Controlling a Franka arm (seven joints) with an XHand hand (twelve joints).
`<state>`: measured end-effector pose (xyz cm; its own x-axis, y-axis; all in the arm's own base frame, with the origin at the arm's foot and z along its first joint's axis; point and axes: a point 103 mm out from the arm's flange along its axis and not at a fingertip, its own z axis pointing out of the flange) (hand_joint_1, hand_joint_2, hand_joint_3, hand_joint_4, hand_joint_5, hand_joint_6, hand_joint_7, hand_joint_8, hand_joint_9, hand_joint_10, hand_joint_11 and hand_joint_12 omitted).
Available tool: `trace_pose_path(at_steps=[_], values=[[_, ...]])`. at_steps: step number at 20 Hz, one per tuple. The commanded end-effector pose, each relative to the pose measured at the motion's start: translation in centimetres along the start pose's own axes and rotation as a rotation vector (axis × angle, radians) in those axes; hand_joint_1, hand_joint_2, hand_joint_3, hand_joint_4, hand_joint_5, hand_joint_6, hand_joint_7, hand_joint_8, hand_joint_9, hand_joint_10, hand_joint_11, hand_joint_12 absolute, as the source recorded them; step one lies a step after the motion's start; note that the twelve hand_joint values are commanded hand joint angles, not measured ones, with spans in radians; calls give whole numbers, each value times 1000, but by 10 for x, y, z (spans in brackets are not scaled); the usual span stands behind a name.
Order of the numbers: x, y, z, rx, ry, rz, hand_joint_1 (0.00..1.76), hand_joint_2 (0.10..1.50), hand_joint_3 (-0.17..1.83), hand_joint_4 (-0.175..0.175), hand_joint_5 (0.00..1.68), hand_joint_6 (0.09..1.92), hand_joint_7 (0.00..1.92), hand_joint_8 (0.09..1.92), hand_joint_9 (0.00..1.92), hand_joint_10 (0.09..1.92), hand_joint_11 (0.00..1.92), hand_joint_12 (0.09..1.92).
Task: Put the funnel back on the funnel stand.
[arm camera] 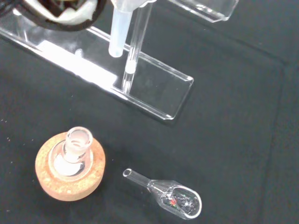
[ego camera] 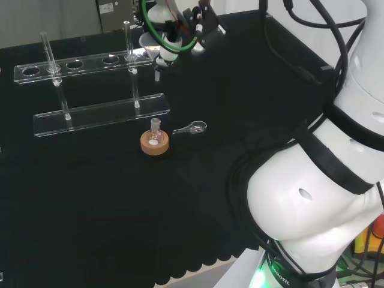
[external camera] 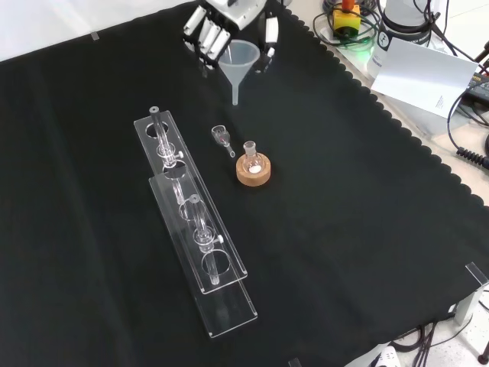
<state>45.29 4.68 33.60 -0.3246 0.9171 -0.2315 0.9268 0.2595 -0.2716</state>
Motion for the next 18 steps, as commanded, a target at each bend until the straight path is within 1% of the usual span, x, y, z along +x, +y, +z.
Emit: trace_pose_path(at_steps=[1,7,15,18], values=[[-13,-1,-8,-3,9,25,809,694,546,-36,484,670,511,754,789,626,237,1362],[-27,10,-12,-1,9,48,809,693,548,-36,482,669,508,757,786,628,239,1360],[-51,38,-16,1,-1,73,809,692,550,-38,476,665,505,758,783,632,241,1359],[-57,48,-17,6,-33,72,809,691,551,-38,475,663,503,759,783,633,242,1359]])
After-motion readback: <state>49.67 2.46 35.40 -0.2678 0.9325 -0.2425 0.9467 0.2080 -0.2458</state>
